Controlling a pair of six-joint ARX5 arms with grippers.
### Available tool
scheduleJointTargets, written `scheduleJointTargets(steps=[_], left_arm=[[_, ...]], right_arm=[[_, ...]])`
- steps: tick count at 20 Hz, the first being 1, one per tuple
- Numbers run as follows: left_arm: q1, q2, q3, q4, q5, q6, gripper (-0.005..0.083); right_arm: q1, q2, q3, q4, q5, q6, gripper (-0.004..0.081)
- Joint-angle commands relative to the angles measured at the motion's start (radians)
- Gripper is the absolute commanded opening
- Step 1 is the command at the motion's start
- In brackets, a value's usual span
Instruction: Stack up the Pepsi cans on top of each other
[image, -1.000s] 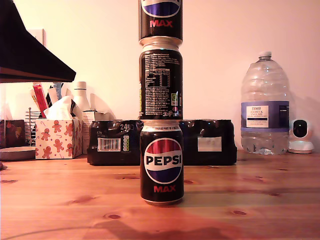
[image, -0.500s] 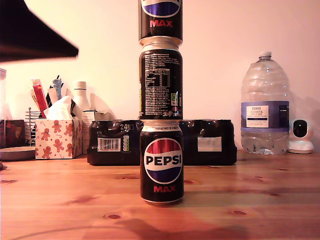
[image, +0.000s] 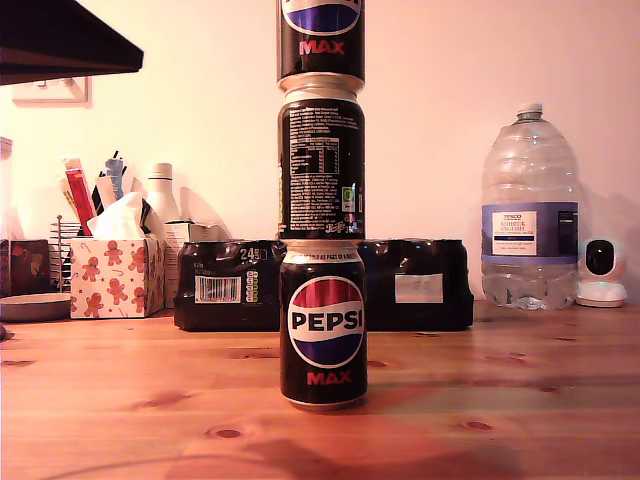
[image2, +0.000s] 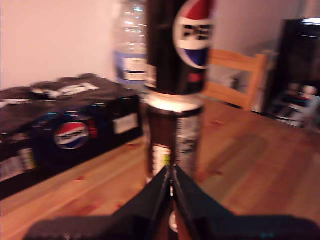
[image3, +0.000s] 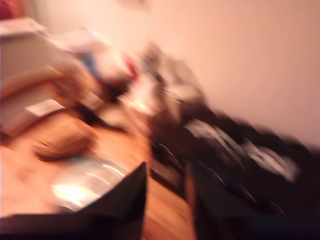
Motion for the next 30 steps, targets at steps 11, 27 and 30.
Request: scheduleJointTargets(steps=[11,27,30], left_arm=[[0.130,-0.003,-0.012,0.011,-0.008,0.009,-0.0024],[0.385,-0.002,-0.021,-0.023,-0.041,0.007,-0.0024],[0.385,-0.018,-0.025,-0.068,-0.040,0.004,-0.0024]], right_arm=[[-0.321,-0.224,-0.131,-0.033,0.000,-0.007,-0.0011],[-0.362,-0.705,-0.779,0.201,-0.057,0.060,-0.0011],[-0.362,-0.806,-0.829,0.177,-0.058,0.066,-0.0011]])
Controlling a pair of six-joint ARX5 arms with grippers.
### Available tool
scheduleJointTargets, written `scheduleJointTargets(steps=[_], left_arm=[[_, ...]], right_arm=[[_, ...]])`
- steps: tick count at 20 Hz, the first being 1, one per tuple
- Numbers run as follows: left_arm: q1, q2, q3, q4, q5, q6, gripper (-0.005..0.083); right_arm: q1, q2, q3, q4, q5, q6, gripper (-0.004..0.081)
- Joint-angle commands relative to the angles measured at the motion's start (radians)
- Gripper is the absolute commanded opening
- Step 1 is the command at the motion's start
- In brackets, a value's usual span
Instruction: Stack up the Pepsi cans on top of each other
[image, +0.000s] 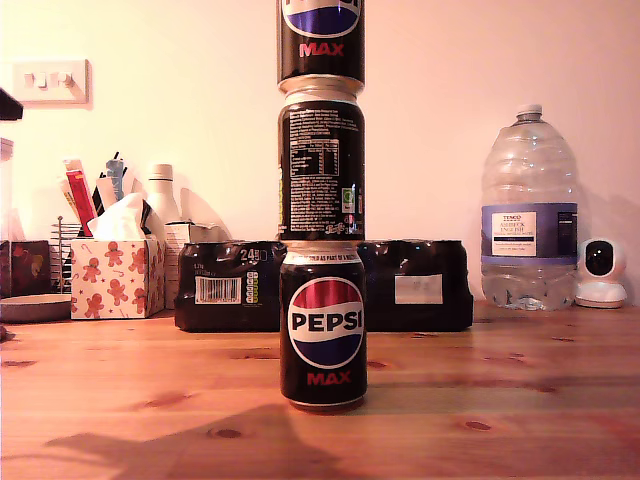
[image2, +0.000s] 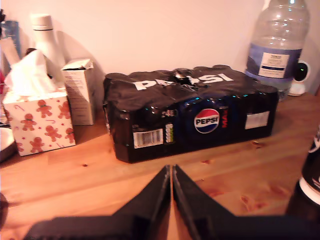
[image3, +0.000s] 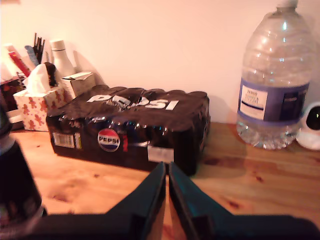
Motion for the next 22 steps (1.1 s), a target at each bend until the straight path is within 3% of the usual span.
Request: scheduleJointTargets(steps=[1,10,18,22], left_arm=[[-0.001,-0.029,-0.025,-0.023,0.005,0.004,-0.0024],[-0.031,-0.245,-0.025,-0.137,0.010,-0.011,-0.0024],[-0.049,-0.278,-0.025,-0.334,0.029,-0.071,-0.0024],[-0.049,-0.278,-0.025,-0.459,0.028,-0.071,-0.0024]], right_arm=[[-0.002,-0.049,-0.025,-0.024,-0.004,0.007,-0.0011],[-0.001,-0.285,-0.026,-0.237,-0.026,0.055,-0.0010],[-0.001,-0.291,-0.026,-0.483,-0.023,0.069,-0.0011],[-0.001,-0.291,-0.026,-0.478,-0.024,0.068,-0.0011]])
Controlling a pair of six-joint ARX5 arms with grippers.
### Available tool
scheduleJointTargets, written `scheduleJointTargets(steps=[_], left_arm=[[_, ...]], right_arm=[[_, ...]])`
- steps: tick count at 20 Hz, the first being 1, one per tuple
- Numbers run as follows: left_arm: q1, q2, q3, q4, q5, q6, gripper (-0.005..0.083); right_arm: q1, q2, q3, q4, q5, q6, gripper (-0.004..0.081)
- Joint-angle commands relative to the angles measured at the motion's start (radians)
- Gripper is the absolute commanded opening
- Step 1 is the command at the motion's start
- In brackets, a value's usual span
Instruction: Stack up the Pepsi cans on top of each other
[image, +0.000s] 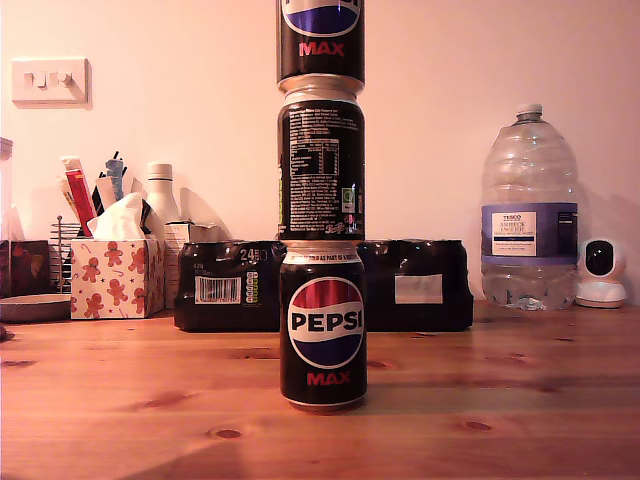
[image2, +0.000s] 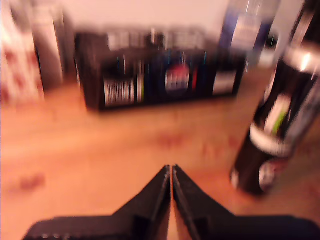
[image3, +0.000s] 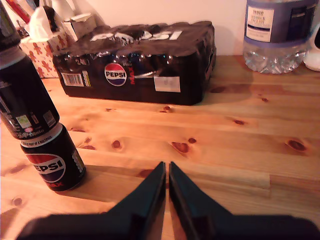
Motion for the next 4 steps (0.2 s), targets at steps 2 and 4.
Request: scheduleJointTargets(steps=[2,4], left_arm=[[0.001,-0.001,-0.024,-0.056,0.001,-0.007,-0.0024],[0.001,-0.001,-0.024,-0.101,0.001,-0.007,-0.0024]], right_arm=[[-0.001,0.003,-0.013,0.008,0.000,0.001,-0.0010],[-0.001,0.003,-0.013,0.008,0.000,0.001,-0.0011]])
